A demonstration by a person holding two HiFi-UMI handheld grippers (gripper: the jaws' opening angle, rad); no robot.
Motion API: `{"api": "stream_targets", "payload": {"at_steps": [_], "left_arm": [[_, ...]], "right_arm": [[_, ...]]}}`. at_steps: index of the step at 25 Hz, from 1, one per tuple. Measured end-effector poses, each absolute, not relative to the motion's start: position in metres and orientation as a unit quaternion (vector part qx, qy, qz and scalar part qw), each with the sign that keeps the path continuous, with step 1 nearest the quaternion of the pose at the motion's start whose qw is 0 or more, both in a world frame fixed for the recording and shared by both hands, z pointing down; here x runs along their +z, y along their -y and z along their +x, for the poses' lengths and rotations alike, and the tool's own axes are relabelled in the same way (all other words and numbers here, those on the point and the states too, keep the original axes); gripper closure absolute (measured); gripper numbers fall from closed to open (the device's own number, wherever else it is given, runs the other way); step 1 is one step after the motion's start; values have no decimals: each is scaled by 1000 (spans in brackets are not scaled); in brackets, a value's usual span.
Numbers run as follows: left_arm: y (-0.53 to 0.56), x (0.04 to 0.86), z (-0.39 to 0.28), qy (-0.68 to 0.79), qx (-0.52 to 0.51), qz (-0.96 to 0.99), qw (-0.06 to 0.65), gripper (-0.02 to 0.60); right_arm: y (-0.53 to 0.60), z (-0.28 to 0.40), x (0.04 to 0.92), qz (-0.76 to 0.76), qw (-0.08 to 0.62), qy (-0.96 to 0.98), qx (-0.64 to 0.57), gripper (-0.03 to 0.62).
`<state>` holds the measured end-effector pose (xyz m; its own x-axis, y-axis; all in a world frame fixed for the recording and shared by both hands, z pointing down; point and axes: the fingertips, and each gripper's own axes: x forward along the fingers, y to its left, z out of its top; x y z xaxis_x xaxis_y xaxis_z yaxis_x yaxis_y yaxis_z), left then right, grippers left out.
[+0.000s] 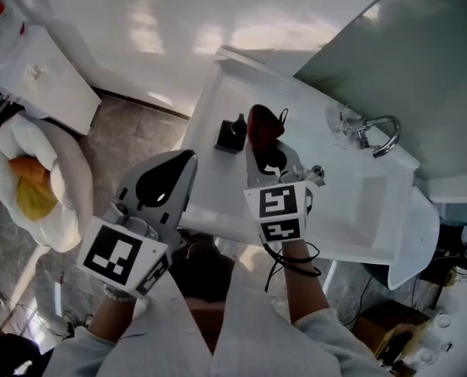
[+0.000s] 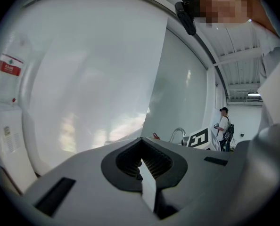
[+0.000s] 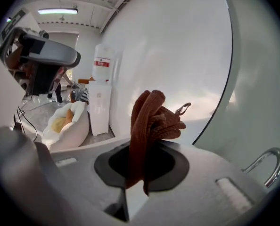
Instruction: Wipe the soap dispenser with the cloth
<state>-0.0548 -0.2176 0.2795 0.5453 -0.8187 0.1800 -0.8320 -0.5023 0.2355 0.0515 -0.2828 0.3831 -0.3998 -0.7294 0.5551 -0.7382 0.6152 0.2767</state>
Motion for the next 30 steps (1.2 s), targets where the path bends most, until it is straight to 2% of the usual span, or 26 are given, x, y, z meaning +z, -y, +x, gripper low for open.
{"api": "stream_targets", "payload": {"at_steps": [6, 30], "left_arm": [[215, 286, -55, 476, 25, 865, 153, 577], [209, 297, -49, 479, 43, 862, 161, 578]], "right_arm": [[289, 42, 404, 413, 377, 829, -12, 537], [274, 31, 442, 391, 447, 790, -151, 538]]}}
